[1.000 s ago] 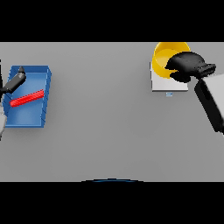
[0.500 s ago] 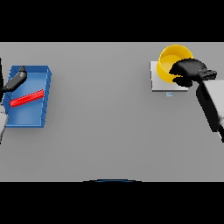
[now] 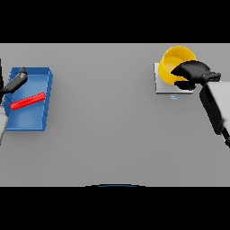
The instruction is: Pick up the red beaker and tilt it to pour out 1 green nut into yellow bowl. Pick up the yellow bowl and place it on the metallic measuring scale.
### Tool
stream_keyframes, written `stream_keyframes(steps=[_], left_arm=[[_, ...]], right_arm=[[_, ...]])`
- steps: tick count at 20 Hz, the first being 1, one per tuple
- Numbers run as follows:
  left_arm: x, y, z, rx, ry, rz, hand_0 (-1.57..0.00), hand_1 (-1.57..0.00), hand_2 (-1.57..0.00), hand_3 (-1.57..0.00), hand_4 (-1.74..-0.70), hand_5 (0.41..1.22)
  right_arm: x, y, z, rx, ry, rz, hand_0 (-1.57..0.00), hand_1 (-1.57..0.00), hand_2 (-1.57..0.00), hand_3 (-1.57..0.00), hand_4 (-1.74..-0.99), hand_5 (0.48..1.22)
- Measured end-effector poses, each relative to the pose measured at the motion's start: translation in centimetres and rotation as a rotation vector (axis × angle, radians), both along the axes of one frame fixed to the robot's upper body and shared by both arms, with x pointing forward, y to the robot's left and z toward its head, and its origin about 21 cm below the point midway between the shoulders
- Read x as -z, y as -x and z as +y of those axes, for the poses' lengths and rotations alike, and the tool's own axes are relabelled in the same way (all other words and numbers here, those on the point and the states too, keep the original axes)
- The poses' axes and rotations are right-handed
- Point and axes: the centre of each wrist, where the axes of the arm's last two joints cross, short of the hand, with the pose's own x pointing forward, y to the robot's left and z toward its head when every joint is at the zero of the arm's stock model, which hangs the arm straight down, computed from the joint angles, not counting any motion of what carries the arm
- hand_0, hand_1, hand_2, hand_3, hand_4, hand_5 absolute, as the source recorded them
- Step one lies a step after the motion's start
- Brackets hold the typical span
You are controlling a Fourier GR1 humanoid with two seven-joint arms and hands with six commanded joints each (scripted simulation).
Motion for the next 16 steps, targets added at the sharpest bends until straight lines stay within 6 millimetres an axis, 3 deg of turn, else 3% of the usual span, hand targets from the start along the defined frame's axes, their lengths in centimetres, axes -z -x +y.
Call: stream_keyframes(steps=[3, 6, 10, 16], left_arm=[[0.00, -0.05, -0.31, 0.009, 0.007, -0.012, 0.00, 0.00, 0.00, 0.00, -0.72, 0.663], [-0.07, -0.14, -0.25, -0.002, -0.006, -0.009, 0.00, 0.00, 0.00, 0.00, -0.72, 0.664], [0.14, -0.01, 0.06, -0.002, 0.006, -0.010, 0.00, 0.00, 0.00, 0.00, -0.73, 0.665], [0.25, -0.08, -0.16, 0.009, 0.001, -0.004, 0.00, 0.00, 0.00, 0.00, -0.73, 0.665]], right_arm=[[-0.18, -0.21, 0.43, -0.017, 0.050, 0.017, -0.41, -0.36, -0.46, -0.55, -1.567, 0.929], [0.00, -0.18, 0.45, -0.055, 0.046, 0.016, -0.21, -0.18, -0.24, -0.43, -1.552, 0.876], [-0.19, -0.30, 0.30, -0.063, 0.025, 0.004, -0.08, -0.07, -0.10, -0.30, -1.530, 0.809], [0.39, -0.27, 0.07, -0.007, 0.040, 0.041, -0.02, -0.02, -0.03, -0.15, -1.478, 0.738]])
